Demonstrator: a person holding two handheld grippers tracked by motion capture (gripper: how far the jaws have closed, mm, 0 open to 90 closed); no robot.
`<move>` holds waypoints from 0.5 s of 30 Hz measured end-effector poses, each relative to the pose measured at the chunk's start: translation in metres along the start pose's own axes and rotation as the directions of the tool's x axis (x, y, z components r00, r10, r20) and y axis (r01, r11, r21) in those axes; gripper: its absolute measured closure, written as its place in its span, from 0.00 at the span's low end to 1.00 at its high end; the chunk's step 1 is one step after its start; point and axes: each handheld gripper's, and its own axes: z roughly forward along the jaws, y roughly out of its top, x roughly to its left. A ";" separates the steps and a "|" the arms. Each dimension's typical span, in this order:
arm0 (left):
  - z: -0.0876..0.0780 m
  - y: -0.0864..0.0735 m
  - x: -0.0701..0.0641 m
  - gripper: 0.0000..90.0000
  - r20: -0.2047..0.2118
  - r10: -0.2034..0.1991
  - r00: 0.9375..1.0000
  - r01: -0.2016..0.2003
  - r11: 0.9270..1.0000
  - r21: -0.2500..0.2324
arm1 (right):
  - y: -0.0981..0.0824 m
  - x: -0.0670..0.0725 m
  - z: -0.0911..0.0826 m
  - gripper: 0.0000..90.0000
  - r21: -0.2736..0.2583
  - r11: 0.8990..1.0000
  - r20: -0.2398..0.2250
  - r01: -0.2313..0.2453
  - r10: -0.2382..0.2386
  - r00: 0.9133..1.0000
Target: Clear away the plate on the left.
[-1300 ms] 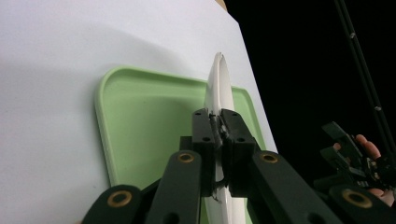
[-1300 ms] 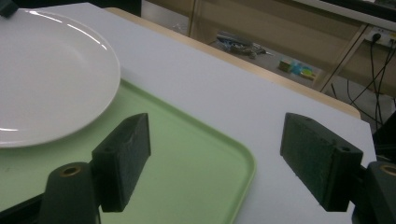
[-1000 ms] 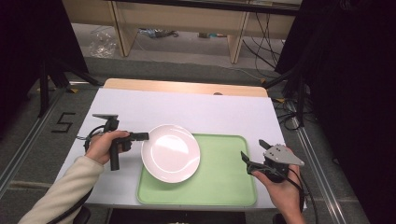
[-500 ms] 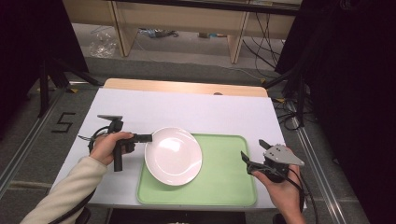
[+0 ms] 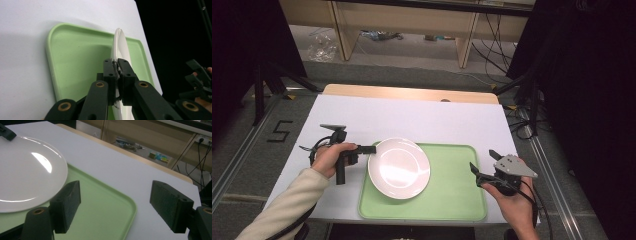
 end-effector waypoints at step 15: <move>0.006 -0.001 0.008 0.96 -0.088 0.127 0.988 -0.123 0.991 0.051 | -0.001 0.002 0.001 0.28 0.005 1.000 -0.007 -0.011 0.011 1.000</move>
